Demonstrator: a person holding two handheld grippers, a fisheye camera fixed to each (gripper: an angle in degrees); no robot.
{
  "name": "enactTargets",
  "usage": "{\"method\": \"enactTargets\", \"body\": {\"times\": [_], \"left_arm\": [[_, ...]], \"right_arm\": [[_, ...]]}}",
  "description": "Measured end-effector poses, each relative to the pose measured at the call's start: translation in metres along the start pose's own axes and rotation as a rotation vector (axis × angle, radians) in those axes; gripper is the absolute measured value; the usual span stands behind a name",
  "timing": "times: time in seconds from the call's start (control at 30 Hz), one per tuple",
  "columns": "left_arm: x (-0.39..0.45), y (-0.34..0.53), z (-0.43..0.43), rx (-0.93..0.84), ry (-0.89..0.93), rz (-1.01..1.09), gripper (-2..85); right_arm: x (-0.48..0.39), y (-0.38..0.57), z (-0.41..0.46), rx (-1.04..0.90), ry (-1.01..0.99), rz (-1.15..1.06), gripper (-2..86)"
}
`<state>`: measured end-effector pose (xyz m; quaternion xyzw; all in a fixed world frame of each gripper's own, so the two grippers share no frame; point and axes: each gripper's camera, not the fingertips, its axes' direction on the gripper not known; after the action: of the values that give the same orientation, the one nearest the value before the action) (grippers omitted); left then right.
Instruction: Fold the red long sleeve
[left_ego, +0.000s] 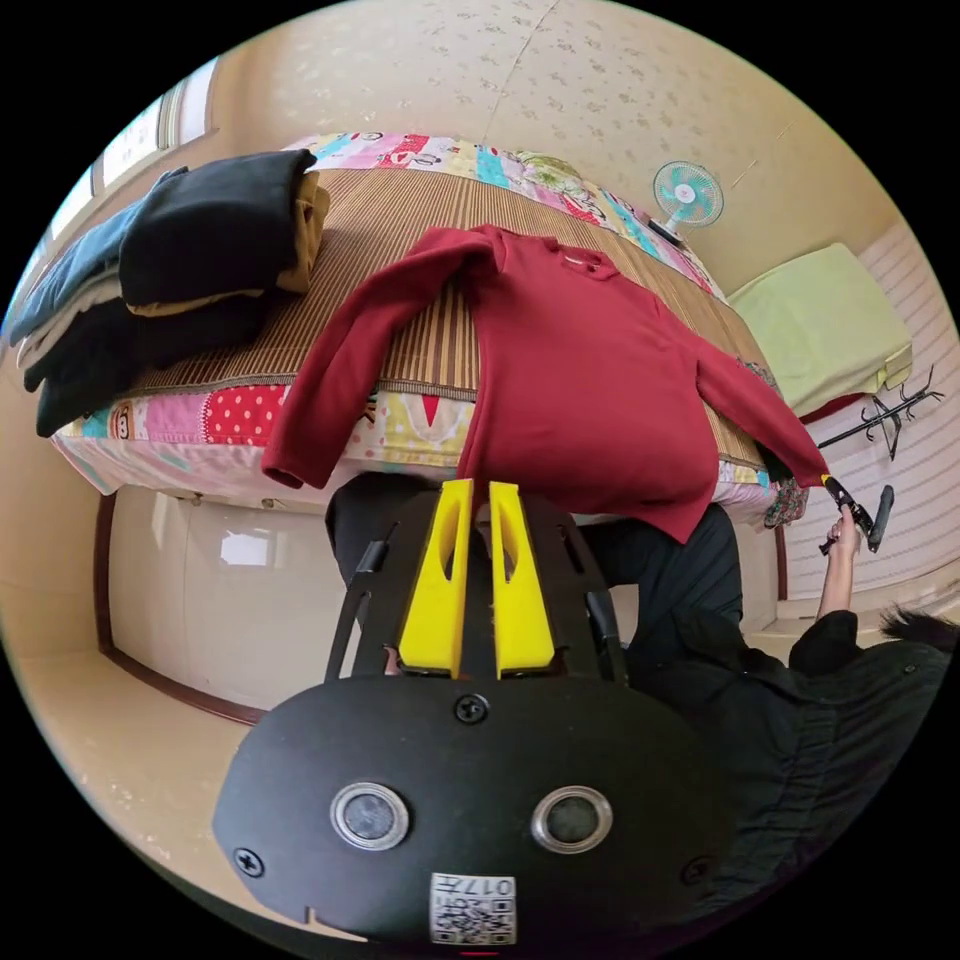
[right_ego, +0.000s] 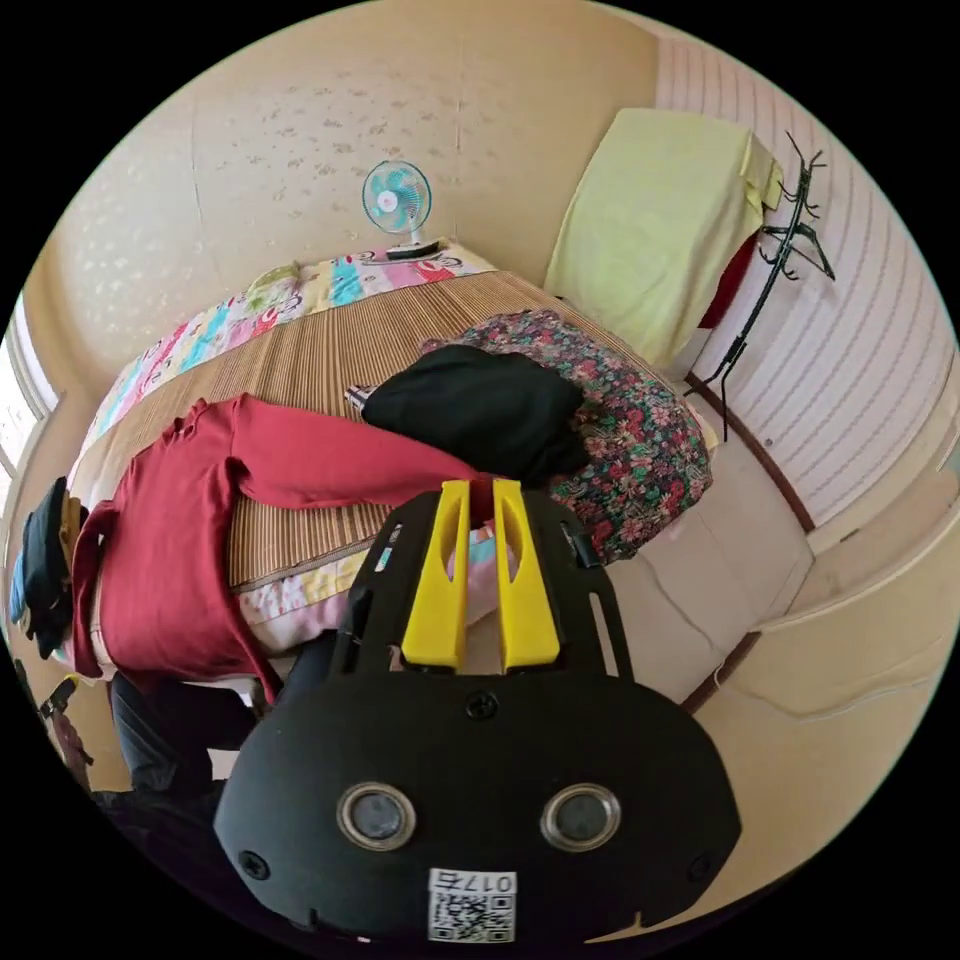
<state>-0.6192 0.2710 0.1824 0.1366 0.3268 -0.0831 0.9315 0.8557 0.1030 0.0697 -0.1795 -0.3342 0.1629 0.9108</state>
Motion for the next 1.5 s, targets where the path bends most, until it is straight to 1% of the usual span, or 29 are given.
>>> {"method": "enactTargets", "body": {"times": [0.03, 0.07, 0.13, 0.17, 0.23, 0.27, 0.33, 0.4, 0.5, 0.63, 0.7, 0.77, 0.8, 0.9, 0.93, 0.97, 1.0, 1.03, 1.07, 1.1, 1.13, 1.17, 1.2, 1.23, 1.27, 1.33, 1.37, 1.43, 1.5], "left_arm": [[0.003, -0.001, 0.002, -0.013, 0.015, 0.0, 4.5], [0.005, -0.002, 0.003, -0.022, 0.022, 0.003, 4.5], [0.012, -0.001, 0.004, -0.071, 0.046, 0.02, 4.6], [0.014, 0.0, 0.003, -0.082, 0.047, 0.025, 4.6], [0.016, 0.001, -0.006, -0.089, 0.026, 0.032, 4.7], [0.016, 0.001, -0.009, -0.086, 0.024, 0.031, 4.7], [0.01, -0.005, -0.021, -0.075, 0.049, 0.014, 4.9], [0.003, -0.014, -0.03, -0.063, 0.101, -0.009, 5.1], [-0.01, -0.027, -0.05, -0.022, 0.181, -0.041, 6.1], [-0.036, -0.032, -0.072, 0.015, 0.205, -0.103, 6.4], [-0.052, -0.029, -0.08, 0.02, 0.21, -0.142, 6.4], [-0.069, -0.025, -0.09, 0.031, 0.226, -0.184, 6.5], [-0.082, -0.023, -0.098, 0.049, 0.234, -0.213, 6.5], [-0.115, -0.019, -0.119, 0.106, 0.245, -0.289, 6.5], [-0.129, -0.02, -0.126, 0.121, 0.265, -0.318, 6.6], [-0.135, -0.021, -0.13, 0.129, 0.282, -0.329, 6.7], [-0.149, -0.024, -0.137, 0.146, 0.318, -0.351, 7.0], [-0.162, -0.027, -0.145, 0.164, 0.347, -0.375, 7.5], [-0.169, -0.029, -0.149, 0.175, 0.357, -0.386, 7.8], [-0.181, -0.032, -0.157, 0.196, 0.372, -0.404, 8.4], [-0.195, -0.036, -0.165, 0.217, 0.384, -0.424, 9.2], [-0.202, -0.039, -0.168, 0.228, 0.396, -0.438, 9.7], [-0.216, -0.044, -0.172, 0.258, 0.441, -0.464, 10.8], [-0.23, -0.051, -0.174, 0.288, 0.506, -0.486, 12.0], [-0.236, -0.054, -0.173, 0.3, 0.537, -0.498, 12.5], [-0.263, -0.07, -0.174, 0.349, 0.648, -0.578, 14.7], [-0.269, -0.074, -0.175, 0.366, 0.672, -0.598, 15.4], [-0.295, -0.085, -0.18, 0.409, 0.712, -0.697, 16.6], [-0.318, -0.092, -0.175, 0.381, 0.73, -0.813, 17.7]], "right_arm": [[0.041, 0.004, 0.021, -0.071, 0.002, 0.135, 4.7], [0.058, 0.011, 0.028, -0.08, -0.032, 0.183, 4.7], [0.104, 0.053, 0.047, -0.049, -0.302, 0.345, 5.7], [0.109, 0.064, 0.053, -0.039, -0.373, 0.368, 6.2], [0.114, 0.096, 0.08, -0.041, -0.587, 0.44, 8.1], [0.113, 0.101, 0.085, -0.035, -0.632, 0.45, 8.5], [0.1, 0.102, 0.092, 0.036, -0.757, 0.457, 9.6], [0.091, 0.09, 0.094, 0.074, -0.786, 0.463, 10.4], [0.082, 0.064, 0.116, 0.053, -0.823, 0.494, 11.5], [0.081, 0.048, 0.152, -0.028, -0.766, 0.583, 9.6], [0.082, 0.05, 0.147, -0.042, -0.785, 0.66, 7.6], [0.072, 0.048, 0.122, -0.037, -0.691, 0.688, 5.8], [0.058, 0.043, 0.091, 0.077, -0.683, 0.619, 4.2], [0.0, 0.012, 0.018, 0.217, -0.602, 0.516, 2.3], [-0.03, 0.0, -0.007, 0.296, -0.624, 0.47, 1.9], [-0.048, -0.005, -0.018, 0.338, -0.657, 0.443, 1.7], [-0.085, -0.014, -0.034, 0.412, -0.749, 0.366, 1.5], [-0.129, -0.021, -0.044, 0.447, -0.855, 0.276, 1.3], [-0.154, -0.024, -0.046, 0.444, -0.907, 0.232, 1.2], [-0.208, -0.025, -0.047, 0.42, -0.989, 0.13, 1.2], [-0.262, -0.019, -0.044, 0.404, -1.027, 0.025, 1.1], [-0.29, -0.013, -0.041, 0.393, -1.035, -0.033, 1.1], [-0.343, 0.003, -0.03, 0.346, -1.051, -0.162, 1.0], [-0.394, 0.025, -0.013, 0.263, -1.064, -0.29, 0.9], [-0.42, 0.038, -0.002, 0.202, -1.066, -0.354, 0.8], [-0.49, 0.104, 0.044, -0.048, -1.009, -0.516, 0.8], [-0.499, 0.123, 0.053, -0.089, -0.993, -0.54, 0.9], [-0.512, 0.19, 0.076, -0.163, -0.964, -0.623, 1.0], [-0.509, 0.226, 0.09, -0.213, -0.92, -0.661, 1.0]]}}
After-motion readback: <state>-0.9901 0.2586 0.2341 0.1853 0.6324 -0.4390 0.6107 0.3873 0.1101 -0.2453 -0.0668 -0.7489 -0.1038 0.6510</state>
